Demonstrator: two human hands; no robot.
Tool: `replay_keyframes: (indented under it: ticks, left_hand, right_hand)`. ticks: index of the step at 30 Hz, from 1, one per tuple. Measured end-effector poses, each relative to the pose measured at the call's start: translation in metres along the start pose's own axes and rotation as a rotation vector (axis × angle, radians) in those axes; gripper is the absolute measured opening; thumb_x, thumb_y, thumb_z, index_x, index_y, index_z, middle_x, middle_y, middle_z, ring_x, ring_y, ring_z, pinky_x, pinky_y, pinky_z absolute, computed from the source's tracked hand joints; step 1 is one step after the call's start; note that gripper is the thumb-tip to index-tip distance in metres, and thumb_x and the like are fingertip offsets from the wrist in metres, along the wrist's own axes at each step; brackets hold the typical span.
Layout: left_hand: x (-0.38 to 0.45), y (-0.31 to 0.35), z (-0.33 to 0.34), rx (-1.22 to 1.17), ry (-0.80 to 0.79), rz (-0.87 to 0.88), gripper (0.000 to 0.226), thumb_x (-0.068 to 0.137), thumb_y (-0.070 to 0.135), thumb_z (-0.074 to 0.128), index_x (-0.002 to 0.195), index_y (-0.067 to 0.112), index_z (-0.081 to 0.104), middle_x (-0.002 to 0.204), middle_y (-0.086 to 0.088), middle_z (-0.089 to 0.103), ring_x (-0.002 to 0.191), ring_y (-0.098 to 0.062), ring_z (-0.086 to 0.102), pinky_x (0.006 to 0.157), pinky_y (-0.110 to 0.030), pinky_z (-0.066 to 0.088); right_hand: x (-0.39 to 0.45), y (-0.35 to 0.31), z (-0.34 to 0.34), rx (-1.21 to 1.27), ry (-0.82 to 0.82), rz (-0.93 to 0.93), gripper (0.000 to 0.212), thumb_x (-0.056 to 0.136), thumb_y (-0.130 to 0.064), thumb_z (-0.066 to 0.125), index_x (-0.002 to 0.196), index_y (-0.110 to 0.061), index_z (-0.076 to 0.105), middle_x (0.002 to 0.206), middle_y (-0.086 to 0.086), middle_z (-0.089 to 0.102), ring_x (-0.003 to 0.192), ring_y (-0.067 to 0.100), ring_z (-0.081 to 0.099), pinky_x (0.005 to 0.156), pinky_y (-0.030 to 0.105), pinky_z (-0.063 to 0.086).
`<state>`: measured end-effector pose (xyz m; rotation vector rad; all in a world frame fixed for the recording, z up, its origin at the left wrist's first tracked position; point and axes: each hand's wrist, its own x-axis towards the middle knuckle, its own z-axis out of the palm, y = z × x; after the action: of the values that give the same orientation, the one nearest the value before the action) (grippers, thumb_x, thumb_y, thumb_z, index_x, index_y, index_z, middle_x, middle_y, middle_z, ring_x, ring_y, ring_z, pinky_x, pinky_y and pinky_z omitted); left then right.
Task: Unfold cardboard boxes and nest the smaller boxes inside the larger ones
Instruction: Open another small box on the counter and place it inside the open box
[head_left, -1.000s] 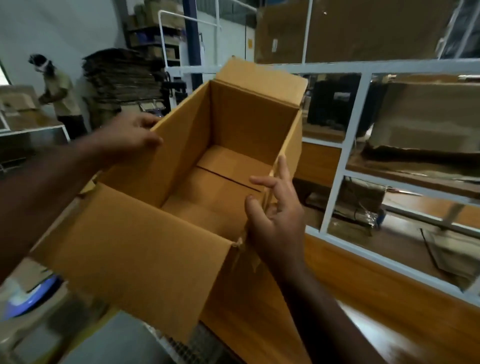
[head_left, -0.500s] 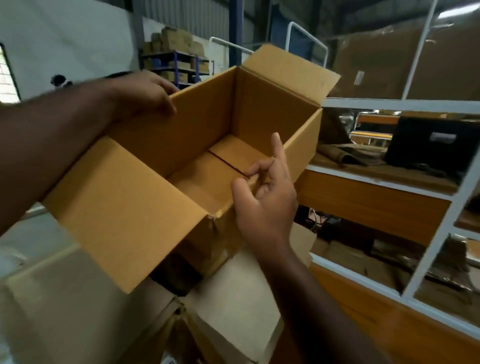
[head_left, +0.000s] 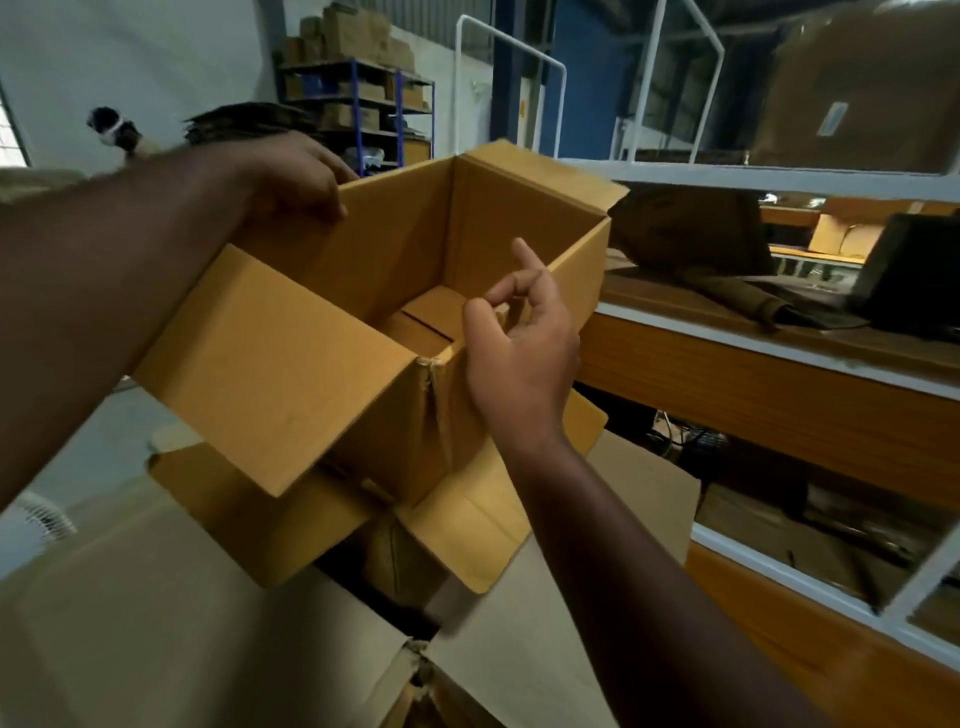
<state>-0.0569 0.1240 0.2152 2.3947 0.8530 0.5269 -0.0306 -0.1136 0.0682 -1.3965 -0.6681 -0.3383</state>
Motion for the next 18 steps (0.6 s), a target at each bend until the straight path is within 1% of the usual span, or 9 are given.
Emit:
replay_keyframes:
  ticks: [2,4,7,10,12,14,16,18]
  left_hand:
    - [0.009,-0.003,-0.003,0.001,0.000,-0.005,0.058,0.095,0.009,0.069,0.145,0.036,0.056,0.145,-0.014,0.055,0.125,-0.043,0.057,0.101,-0.064,0.050]
    - [0.017,-0.008,0.002,0.022,-0.005,-0.011,0.057,0.096,0.009,0.068,0.146,0.035,0.056,0.146,-0.014,0.054,0.126,-0.042,0.056,0.102,-0.062,0.050]
    - [0.027,-0.016,0.010,0.027,-0.020,-0.026,0.057,0.096,0.009,0.068,0.145,0.036,0.057,0.145,-0.013,0.054,0.126,-0.040,0.056,0.101,-0.059,0.051]
    - [0.036,-0.023,0.010,0.033,-0.028,-0.041,0.058,0.096,0.010,0.068,0.145,0.038,0.055,0.146,-0.013,0.053,0.125,-0.040,0.056,0.099,-0.059,0.052]
    - [0.044,-0.032,0.012,0.042,-0.038,-0.055,0.060,0.095,0.010,0.068,0.146,0.038,0.055,0.146,-0.013,0.052,0.119,-0.038,0.057,0.092,-0.057,0.053]
    - [0.051,-0.042,0.020,0.043,-0.071,-0.071,0.061,0.095,0.008,0.068,0.146,0.038,0.055,0.148,-0.013,0.052,0.113,-0.036,0.057,0.091,-0.057,0.054]
    - [0.059,-0.054,0.026,0.021,-0.112,-0.077,0.061,0.095,0.006,0.068,0.146,0.036,0.055,0.152,-0.011,0.049,0.118,-0.038,0.057,0.097,-0.060,0.053]
    - [0.064,-0.062,0.028,0.021,-0.155,-0.071,0.063,0.095,0.005,0.067,0.149,0.035,0.053,0.158,-0.005,0.044,0.128,-0.040,0.054,0.101,-0.063,0.051]
  right_hand:
    - [0.005,0.004,0.008,0.002,0.001,0.012,0.017,0.091,-0.015,0.070,0.085,-0.028,0.060,0.155,-0.016,0.055,0.140,0.001,0.046,0.108,0.030,0.040]
    - [0.010,0.009,0.017,0.019,0.015,0.024,0.017,0.091,-0.015,0.070,0.086,-0.028,0.060,0.153,-0.017,0.057,0.137,-0.001,0.046,0.105,0.026,0.039]
    - [0.017,0.016,0.028,0.022,0.043,0.026,0.017,0.090,-0.016,0.069,0.085,-0.029,0.060,0.149,-0.017,0.060,0.131,-0.003,0.049,0.104,0.030,0.045]
    - [0.020,0.018,0.039,-0.014,0.006,0.052,0.016,0.090,-0.018,0.070,0.085,-0.031,0.062,0.152,-0.018,0.057,0.128,-0.006,0.045,0.104,0.032,0.044]
    - [0.019,0.021,0.044,-0.056,-0.050,0.103,0.014,0.089,-0.019,0.071,0.086,-0.031,0.065,0.157,-0.018,0.053,0.131,-0.005,0.042,0.110,0.036,0.042]
    - [0.018,0.025,0.045,-0.071,-0.080,0.127,0.014,0.088,-0.019,0.072,0.087,-0.032,0.066,0.160,-0.017,0.050,0.141,0.002,0.043,0.116,0.040,0.041]
    - [0.018,0.023,0.043,-0.084,-0.080,0.132,0.017,0.088,-0.018,0.072,0.088,-0.033,0.065,0.161,-0.016,0.049,0.147,0.008,0.043,0.116,0.042,0.042]
    - [0.017,0.017,0.040,-0.107,-0.081,0.119,0.019,0.088,-0.019,0.073,0.089,-0.036,0.064,0.161,-0.017,0.048,0.146,0.007,0.044,0.113,0.039,0.044]
